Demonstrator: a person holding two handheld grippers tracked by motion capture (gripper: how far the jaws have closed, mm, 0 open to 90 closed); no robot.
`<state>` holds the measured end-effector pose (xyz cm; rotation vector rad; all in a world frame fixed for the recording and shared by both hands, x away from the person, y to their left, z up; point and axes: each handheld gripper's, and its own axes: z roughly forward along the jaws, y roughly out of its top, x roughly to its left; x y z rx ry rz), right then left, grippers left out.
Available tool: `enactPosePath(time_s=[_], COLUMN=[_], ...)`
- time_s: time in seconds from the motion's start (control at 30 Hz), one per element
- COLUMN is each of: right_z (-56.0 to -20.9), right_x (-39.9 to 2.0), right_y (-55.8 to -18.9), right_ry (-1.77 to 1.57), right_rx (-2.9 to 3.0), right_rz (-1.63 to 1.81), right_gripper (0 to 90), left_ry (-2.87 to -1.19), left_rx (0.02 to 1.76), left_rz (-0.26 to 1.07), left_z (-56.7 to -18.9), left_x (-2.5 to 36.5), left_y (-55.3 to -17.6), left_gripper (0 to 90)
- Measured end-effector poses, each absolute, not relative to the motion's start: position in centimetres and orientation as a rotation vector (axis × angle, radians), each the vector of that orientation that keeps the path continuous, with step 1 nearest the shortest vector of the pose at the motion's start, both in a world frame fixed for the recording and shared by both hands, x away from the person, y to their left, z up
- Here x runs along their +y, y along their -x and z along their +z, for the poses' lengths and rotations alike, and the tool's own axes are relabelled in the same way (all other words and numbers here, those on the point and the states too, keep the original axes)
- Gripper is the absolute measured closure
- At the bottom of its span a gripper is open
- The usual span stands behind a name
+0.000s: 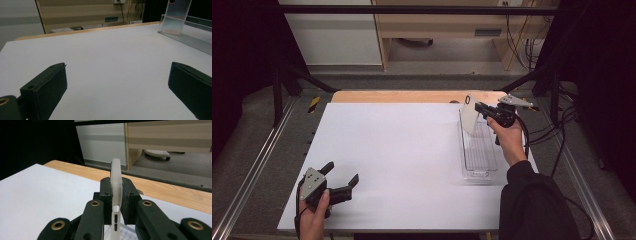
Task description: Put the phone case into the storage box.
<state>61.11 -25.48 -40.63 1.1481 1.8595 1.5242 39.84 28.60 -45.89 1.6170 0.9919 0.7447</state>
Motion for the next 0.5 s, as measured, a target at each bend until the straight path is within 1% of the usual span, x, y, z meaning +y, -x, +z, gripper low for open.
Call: enactPosePath(time_s=[0.5], right_z=[-40.84], right_x=[-25.19], right_y=[-61.14], right_ry=[-1.134], right_rx=[1.87], right_rz=[1.532], right_gripper=[81.2], left_ry=[-1.617], left_rx=[0.991], left_rz=[0.744], left_z=[-45.88], left_x=[28.6], left_y=[-39.82], left_gripper=[1.8])
